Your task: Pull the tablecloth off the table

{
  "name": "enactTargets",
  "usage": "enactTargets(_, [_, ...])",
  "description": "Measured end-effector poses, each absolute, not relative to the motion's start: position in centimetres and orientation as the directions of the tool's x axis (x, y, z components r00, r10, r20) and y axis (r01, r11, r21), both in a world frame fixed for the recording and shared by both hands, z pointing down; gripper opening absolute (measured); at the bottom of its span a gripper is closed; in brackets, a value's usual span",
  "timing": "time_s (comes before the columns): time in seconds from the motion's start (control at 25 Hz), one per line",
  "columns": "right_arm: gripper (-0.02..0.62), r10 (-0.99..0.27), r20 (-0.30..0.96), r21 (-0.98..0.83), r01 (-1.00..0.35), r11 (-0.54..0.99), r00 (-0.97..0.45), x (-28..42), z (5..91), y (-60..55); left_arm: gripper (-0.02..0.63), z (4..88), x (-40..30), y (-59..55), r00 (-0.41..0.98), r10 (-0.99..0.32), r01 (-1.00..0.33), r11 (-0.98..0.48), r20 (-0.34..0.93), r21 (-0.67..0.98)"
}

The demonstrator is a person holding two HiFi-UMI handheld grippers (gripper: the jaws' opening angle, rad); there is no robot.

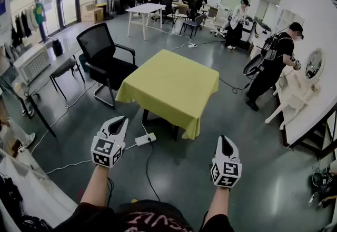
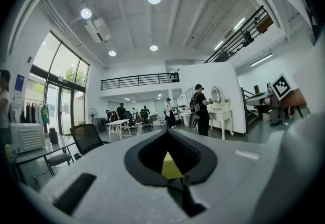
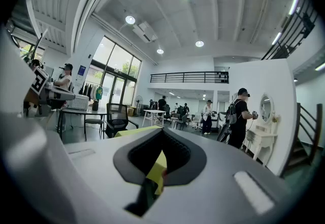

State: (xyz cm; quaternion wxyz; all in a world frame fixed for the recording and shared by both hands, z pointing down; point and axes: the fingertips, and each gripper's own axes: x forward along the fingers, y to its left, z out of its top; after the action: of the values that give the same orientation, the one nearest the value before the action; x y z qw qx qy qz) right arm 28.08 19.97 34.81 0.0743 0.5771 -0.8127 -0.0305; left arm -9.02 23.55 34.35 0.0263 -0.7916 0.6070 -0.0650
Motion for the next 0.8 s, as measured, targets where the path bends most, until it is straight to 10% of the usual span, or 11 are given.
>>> enactTargets(0.8, [0.003, -0.935, 0.105, 0.162, -0.922, 0.353, -0.339, 23.4, 35.6, 19.3, 0.006, 36.5, -12.4, 23.5, 0.286, -0.951, -0.949, -0.298, 0.116, -0.104])
